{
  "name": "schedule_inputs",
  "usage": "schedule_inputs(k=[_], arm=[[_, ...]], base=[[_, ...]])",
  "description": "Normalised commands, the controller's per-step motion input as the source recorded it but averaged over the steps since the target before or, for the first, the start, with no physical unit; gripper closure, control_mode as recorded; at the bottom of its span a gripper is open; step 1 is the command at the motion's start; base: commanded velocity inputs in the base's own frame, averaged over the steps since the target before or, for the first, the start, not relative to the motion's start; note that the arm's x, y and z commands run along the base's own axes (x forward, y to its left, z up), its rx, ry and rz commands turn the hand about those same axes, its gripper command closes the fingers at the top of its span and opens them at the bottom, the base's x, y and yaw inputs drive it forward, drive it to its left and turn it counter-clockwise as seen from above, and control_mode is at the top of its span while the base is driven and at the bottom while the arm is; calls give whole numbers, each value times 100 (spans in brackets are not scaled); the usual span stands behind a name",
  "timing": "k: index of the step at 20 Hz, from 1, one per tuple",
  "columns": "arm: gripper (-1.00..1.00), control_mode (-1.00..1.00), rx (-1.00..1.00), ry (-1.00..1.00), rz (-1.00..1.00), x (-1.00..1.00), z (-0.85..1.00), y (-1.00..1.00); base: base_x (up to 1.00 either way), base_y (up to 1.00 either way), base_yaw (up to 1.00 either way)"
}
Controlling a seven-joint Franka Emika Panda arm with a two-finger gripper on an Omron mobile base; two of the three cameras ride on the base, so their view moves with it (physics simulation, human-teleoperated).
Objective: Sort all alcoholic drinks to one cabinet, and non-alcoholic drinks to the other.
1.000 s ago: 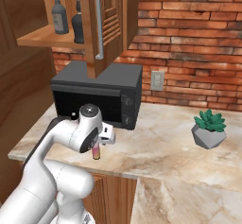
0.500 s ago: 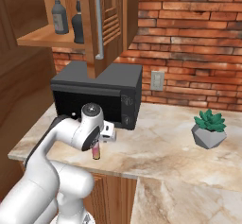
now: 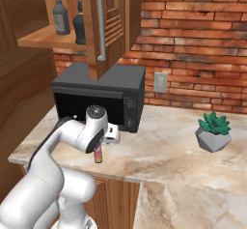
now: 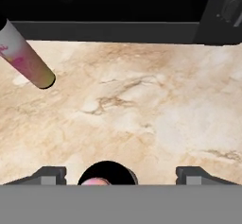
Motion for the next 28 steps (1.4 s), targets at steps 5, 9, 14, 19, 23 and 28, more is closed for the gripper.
schedule_inputs(k=[5,9,14,19,23,28], arm=[[100,-100,0,-3,1,5,-25,6],[100,-100,0,-2,2,0,-9,6],[100,-100,-2,-7,0,-17,18,19],[100,-100,-9,-19,0,-39,69,22],[100,-100,-6,-15,0,-27,54,16],[100,-100,-2,-8,0,-22,62,7]], base=[[0,0,0],[0,0,0],[0,0,0],[0,0,0],[0,0,0],[0,0,0]])
